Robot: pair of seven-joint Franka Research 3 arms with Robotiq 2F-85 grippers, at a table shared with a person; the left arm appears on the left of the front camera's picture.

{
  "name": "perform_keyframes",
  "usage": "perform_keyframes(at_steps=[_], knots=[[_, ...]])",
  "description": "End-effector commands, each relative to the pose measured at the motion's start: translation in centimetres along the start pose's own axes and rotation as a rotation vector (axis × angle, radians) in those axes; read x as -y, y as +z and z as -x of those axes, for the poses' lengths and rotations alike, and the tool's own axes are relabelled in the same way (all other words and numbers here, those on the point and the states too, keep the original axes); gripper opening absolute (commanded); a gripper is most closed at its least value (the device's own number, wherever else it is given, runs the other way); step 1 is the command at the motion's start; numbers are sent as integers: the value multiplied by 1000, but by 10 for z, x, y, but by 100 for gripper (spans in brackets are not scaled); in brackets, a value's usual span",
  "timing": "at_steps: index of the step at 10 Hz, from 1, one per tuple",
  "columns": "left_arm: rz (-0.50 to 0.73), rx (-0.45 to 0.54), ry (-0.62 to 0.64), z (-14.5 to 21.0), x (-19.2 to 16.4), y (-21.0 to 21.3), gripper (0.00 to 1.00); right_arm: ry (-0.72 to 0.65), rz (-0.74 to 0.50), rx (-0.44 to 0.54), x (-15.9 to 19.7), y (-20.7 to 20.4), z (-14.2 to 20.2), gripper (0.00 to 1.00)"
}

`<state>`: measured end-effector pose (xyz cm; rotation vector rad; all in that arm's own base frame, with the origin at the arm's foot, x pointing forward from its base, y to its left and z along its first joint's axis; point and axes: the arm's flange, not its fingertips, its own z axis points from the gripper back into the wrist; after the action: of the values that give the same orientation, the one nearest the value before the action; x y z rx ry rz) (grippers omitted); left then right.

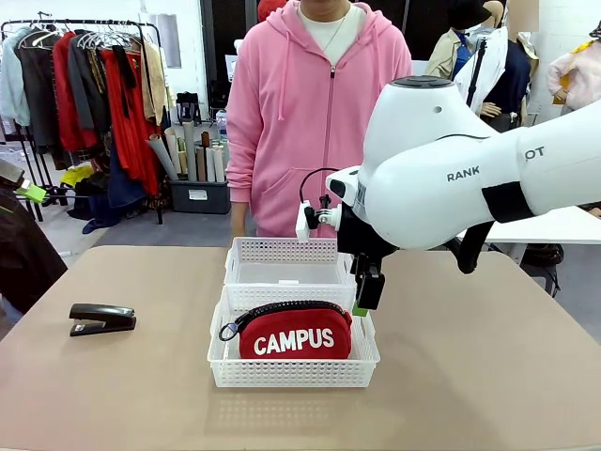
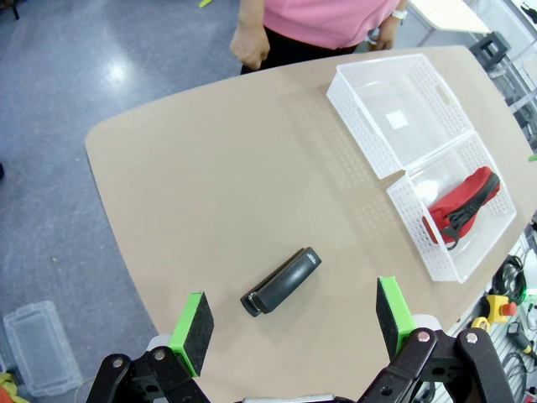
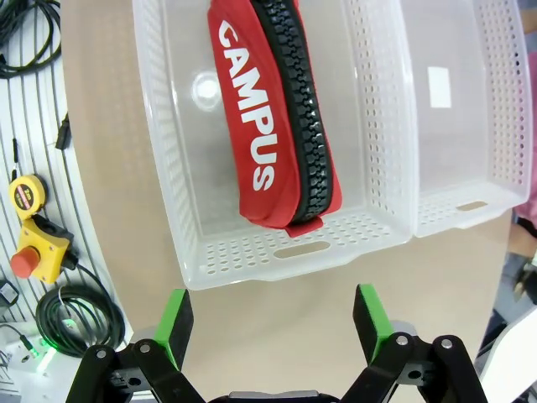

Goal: Distribute items into two baskets.
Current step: Pick up the Stapler that the person points to.

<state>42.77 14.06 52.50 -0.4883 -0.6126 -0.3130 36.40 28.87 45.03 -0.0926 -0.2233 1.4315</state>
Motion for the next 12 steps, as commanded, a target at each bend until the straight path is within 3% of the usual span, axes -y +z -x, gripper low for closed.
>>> perform_keyframes(at_steps=[1, 3, 4, 7, 10, 12], knots=[[10, 6, -3, 0, 0, 1, 100, 0, 3, -2, 1, 0, 0, 100], [10, 6, -3, 0, 0, 1, 100, 0, 0, 0, 0, 0, 0, 100], [10, 6, -3, 0, 0, 1, 100, -90, 4, -6, 17, 8, 16, 100], [10, 6, -3, 0, 0, 1, 100, -399, -12, 41, 67, 39, 98, 100], [10, 6, -3, 0, 0, 1, 100, -763, -111, 89, 99, 57, 178, 100], [10, 6, -3, 0, 0, 1, 100, -934, -153, 229, 101, 72, 235, 100]])
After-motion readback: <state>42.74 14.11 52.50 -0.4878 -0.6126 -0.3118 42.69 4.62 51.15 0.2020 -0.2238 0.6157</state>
